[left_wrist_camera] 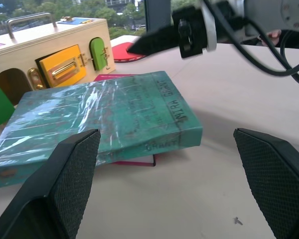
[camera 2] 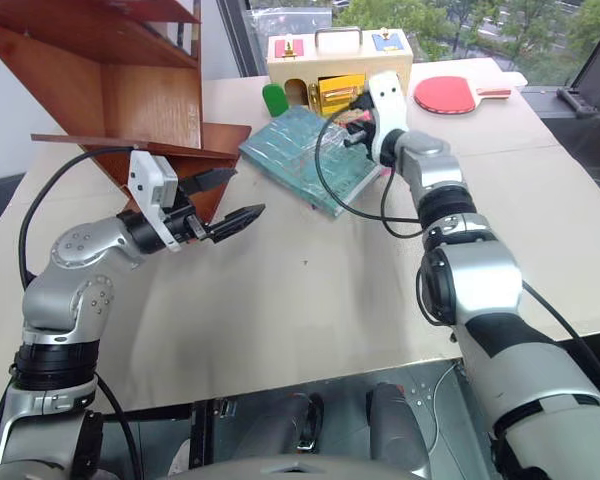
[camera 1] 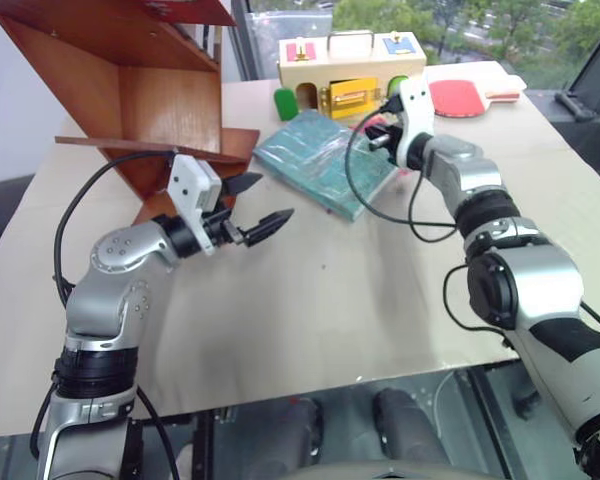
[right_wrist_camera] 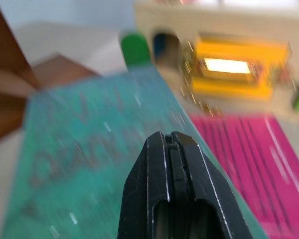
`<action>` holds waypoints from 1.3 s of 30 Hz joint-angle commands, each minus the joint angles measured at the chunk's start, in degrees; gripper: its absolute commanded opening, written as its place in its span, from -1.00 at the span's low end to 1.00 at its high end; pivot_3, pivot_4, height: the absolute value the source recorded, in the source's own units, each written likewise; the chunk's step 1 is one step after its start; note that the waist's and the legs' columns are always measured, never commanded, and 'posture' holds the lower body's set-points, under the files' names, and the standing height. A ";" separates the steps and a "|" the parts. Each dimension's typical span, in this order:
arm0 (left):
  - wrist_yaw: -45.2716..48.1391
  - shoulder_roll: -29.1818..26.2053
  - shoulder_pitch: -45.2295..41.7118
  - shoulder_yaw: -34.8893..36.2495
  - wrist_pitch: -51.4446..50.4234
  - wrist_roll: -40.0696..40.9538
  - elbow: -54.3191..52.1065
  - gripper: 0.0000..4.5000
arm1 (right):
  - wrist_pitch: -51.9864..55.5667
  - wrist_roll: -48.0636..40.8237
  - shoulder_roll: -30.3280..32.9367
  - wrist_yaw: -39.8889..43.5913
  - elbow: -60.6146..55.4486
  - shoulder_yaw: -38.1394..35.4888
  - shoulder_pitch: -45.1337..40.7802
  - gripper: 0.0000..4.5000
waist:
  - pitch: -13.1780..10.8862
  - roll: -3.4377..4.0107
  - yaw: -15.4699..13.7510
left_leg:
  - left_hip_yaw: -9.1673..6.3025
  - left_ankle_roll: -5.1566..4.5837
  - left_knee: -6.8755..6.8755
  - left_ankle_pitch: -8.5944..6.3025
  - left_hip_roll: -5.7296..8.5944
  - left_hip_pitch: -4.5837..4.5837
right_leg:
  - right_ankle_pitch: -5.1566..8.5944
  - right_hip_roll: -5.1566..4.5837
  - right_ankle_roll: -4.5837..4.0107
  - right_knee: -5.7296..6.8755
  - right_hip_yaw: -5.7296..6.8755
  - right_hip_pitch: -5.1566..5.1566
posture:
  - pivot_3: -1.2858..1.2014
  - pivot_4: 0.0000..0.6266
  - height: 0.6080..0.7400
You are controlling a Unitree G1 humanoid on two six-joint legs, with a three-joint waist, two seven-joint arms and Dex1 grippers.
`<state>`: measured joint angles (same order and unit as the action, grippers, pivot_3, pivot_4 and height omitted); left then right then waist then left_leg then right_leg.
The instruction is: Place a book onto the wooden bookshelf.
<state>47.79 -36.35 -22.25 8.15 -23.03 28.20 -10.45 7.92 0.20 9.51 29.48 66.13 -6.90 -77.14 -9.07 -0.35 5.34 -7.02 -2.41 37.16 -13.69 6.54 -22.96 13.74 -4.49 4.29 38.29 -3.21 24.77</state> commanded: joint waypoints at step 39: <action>-0.79 2.45 1.21 -1.59 1.99 0.28 -1.95 1.00 | 24.44 5.86 11.23 24.55 -38.54 16.29 22.24 -0.96 | 0.36 -0.08 -2.45 | -0.23 0.00 0.18 -0.01 0.10 0.21 | 0.01 -0.06 0.00 0.13 0.22 -0.29 | 0.03 -0.52 1.00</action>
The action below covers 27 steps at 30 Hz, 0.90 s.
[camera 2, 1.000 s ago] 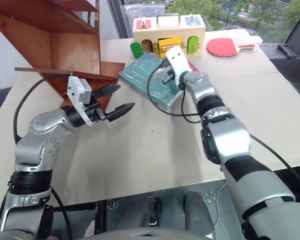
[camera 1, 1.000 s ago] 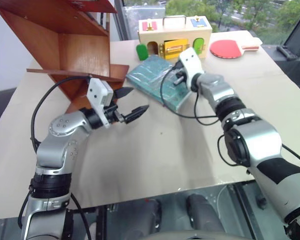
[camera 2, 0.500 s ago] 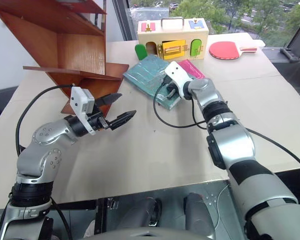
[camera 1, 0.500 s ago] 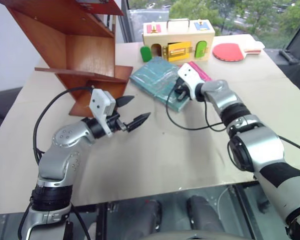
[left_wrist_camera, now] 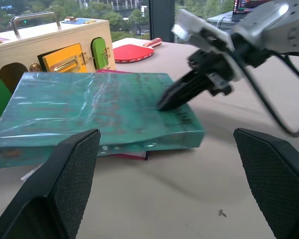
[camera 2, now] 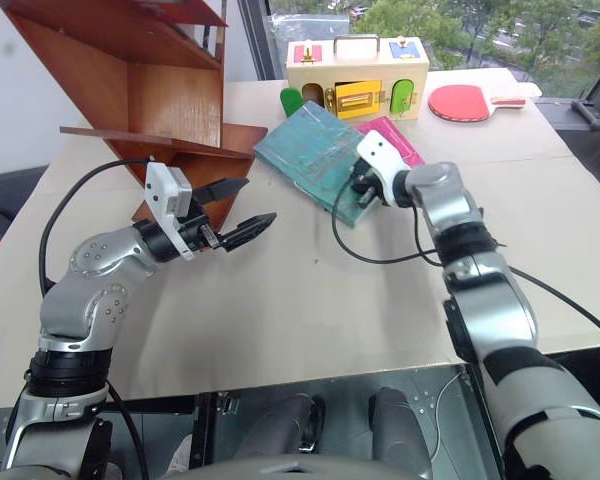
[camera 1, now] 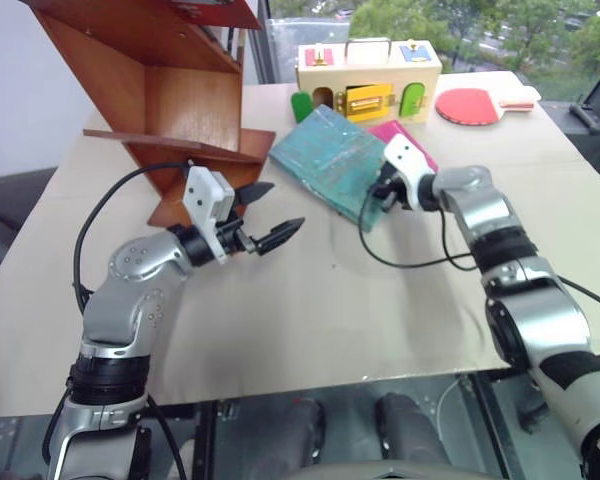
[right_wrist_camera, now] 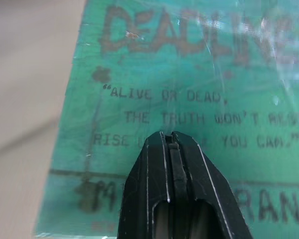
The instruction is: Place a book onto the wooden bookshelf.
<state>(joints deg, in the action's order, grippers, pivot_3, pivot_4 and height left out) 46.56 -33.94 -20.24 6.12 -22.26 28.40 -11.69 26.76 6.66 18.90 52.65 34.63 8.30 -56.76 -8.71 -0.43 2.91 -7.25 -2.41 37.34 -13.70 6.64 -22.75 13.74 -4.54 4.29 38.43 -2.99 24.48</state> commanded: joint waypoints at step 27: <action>-22.51 21.85 -12.11 7.99 -21.39 12.92 18.28 1.00 | 16.62 -16.30 3.13 -19.15 -83.98 -10.17 44.79 0.72 | 0.00 -0.16 -2.32 | -0.27 0.00 -0.01 0.00 0.06 -0.30 | 0.00 -0.27 0.02 -0.30 0.31 0.03 | 0.03 -0.52 1.00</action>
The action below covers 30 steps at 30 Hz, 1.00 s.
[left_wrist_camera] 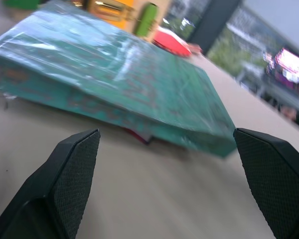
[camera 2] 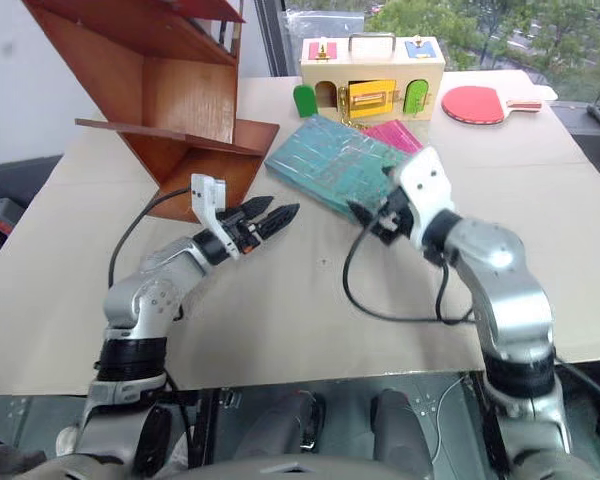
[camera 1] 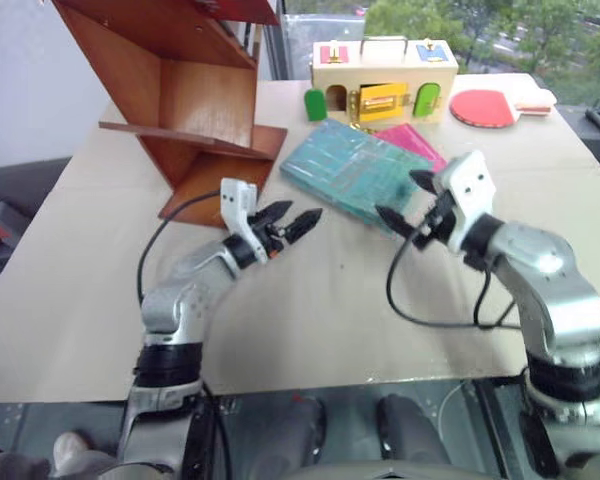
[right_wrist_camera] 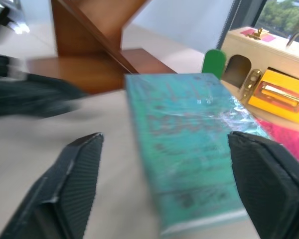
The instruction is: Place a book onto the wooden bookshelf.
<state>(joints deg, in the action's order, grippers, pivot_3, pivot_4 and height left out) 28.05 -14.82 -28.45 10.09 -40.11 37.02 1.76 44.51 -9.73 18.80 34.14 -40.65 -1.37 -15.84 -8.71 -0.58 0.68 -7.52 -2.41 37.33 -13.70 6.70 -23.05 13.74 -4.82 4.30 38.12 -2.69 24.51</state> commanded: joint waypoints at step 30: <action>-11.27 14.91 -27.30 25.07 0.62 11.94 52.17 -0.30 | 0.49 -10.58 8.74 -16.88 -19.35 -3.76 14.84 0.74 | 0.00 -0.24 -0.41 | -0.21 -0.01 0.09 -0.01 0.12 0.25 | -0.02 0.03 0.09 -0.17 0.26 -0.47 | 0.03 -0.52 1.00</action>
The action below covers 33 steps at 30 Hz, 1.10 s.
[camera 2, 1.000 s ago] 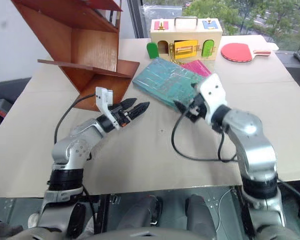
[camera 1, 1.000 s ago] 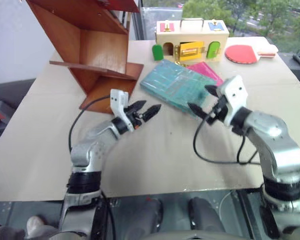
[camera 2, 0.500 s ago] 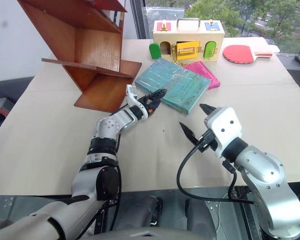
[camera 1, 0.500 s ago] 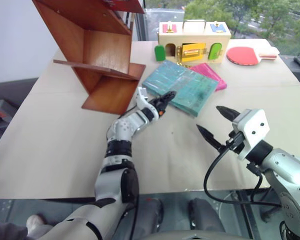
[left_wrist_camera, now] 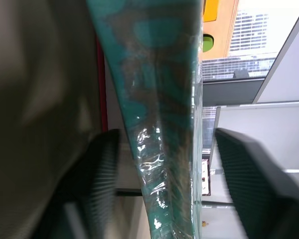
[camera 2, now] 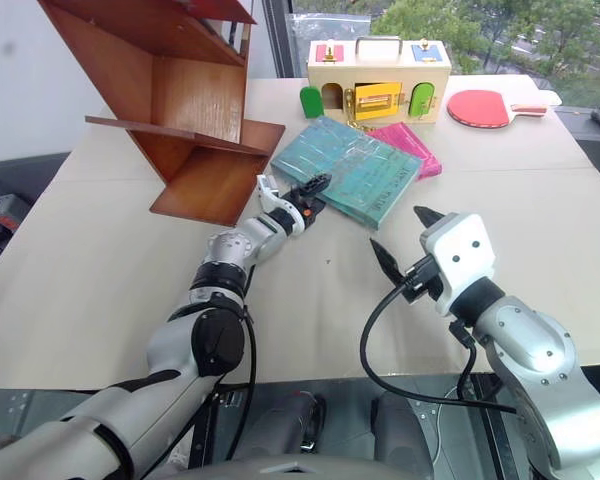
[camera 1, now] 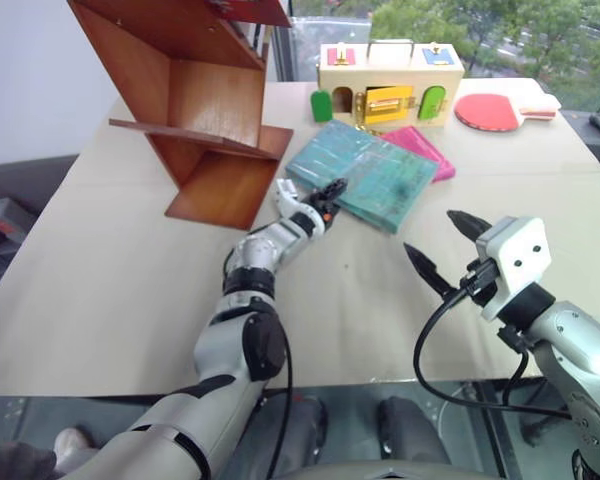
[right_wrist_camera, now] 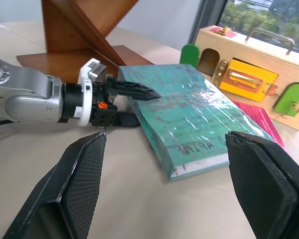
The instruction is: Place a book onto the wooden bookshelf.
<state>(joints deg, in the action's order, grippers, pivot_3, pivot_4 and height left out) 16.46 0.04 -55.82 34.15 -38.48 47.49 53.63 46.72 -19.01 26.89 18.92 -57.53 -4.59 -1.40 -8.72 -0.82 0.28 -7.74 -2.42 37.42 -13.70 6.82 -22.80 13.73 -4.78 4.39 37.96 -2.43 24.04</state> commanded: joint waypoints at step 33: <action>16.88 -11.84 8.17 -21.61 -27.34 10.31 -48.56 -0.96 | -11.16 -33.76 16.32 -8.31 -2.47 -22.95 13.32 0.74 | -0.04 -0.09 -1.02 | 0.04 0.01 -0.01 0.00 -0.06 0.07 | 0.00 0.14 -0.01 0.00 -0.05 -0.07 | 0.03 -0.52 1.00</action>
<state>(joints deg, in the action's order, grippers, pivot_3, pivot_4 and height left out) 28.21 -10.55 -44.78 14.30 -69.11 59.02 9.05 37.68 -48.29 42.74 11.33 -57.59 -25.26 12.86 -8.76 -0.91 -0.75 -7.70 -2.41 37.41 -13.70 6.75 -22.75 13.73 -4.64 4.37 37.94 -2.47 23.97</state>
